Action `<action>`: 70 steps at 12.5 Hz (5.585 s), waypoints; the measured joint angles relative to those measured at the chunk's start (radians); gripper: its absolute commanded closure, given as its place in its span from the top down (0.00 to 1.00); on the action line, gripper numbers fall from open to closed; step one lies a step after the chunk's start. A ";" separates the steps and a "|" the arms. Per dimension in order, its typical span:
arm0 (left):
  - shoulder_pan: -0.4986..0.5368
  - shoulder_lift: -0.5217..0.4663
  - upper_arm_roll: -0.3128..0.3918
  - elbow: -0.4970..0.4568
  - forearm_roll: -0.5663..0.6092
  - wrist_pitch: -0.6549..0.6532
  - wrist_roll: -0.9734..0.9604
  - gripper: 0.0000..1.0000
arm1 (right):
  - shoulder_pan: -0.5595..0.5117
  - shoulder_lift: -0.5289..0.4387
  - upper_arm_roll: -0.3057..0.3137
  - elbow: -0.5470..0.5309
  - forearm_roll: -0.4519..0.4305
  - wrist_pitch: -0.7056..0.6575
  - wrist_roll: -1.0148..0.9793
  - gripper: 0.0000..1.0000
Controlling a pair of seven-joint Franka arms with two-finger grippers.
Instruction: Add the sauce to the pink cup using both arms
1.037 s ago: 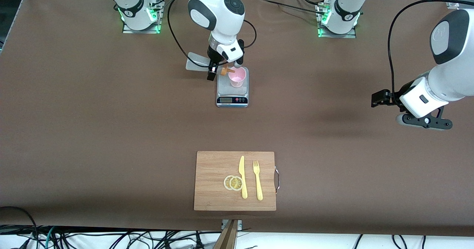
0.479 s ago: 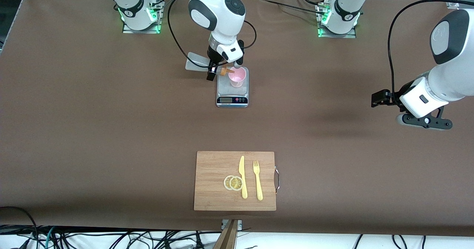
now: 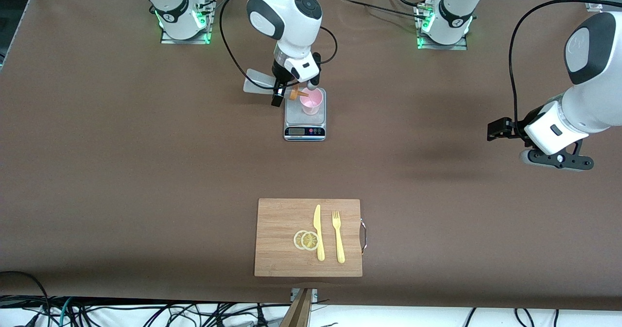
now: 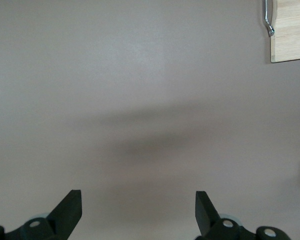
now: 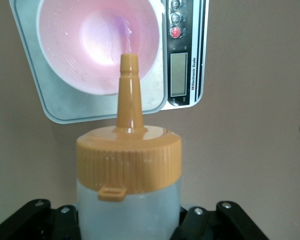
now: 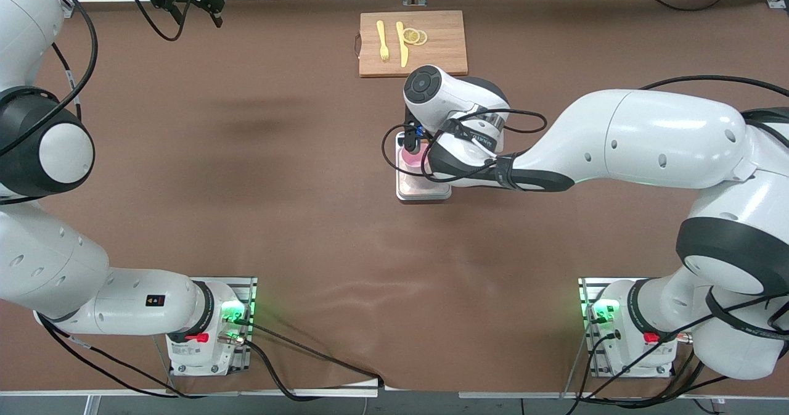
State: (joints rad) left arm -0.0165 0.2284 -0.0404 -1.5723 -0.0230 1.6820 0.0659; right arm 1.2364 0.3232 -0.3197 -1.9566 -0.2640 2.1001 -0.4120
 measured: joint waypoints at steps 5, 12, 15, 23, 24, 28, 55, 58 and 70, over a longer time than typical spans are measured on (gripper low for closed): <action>0.000 0.000 0.000 0.000 0.000 0.000 0.000 1.00 | 0.000 -0.065 0.000 -0.003 0.003 -0.014 0.000 0.06; 0.000 0.000 0.000 0.000 0.000 0.000 0.000 1.00 | 0.000 -0.128 -0.013 -0.062 0.064 0.070 -0.001 0.06; 0.000 0.000 0.000 0.000 0.000 0.000 0.000 1.00 | -0.001 -0.152 -0.042 -0.082 0.137 0.097 -0.072 0.06; 0.000 0.000 0.000 0.000 0.000 0.000 0.000 1.00 | -0.003 -0.191 -0.220 -0.083 0.438 0.120 -0.495 0.06; 0.000 0.000 0.000 0.000 0.000 0.000 0.000 1.00 | -0.003 -0.193 -0.253 -0.083 0.484 0.120 -0.564 0.06; 0.000 0.000 0.000 0.001 0.000 0.000 0.000 1.00 | -0.005 -0.198 -0.399 -0.086 0.691 0.095 -0.865 0.06; -0.003 0.001 -0.002 0.006 0.000 0.000 0.000 1.00 | -1.112 0.491 -0.104 0.119 1.602 -0.829 -2.160 0.06; -0.004 0.001 -0.002 0.006 0.000 0.000 0.000 1.00 | -1.113 0.495 -0.103 0.127 1.572 -0.830 -2.225 0.17; -0.006 0.001 -0.002 0.006 0.000 0.000 0.000 1.00 | -1.144 0.503 -0.155 0.195 1.387 -0.907 -2.206 1.00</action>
State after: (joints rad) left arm -0.0227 0.2292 -0.0422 -1.5664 -0.0230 1.6815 0.0659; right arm 0.0929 0.8260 -0.4752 -1.7613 1.1231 1.1933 -2.6184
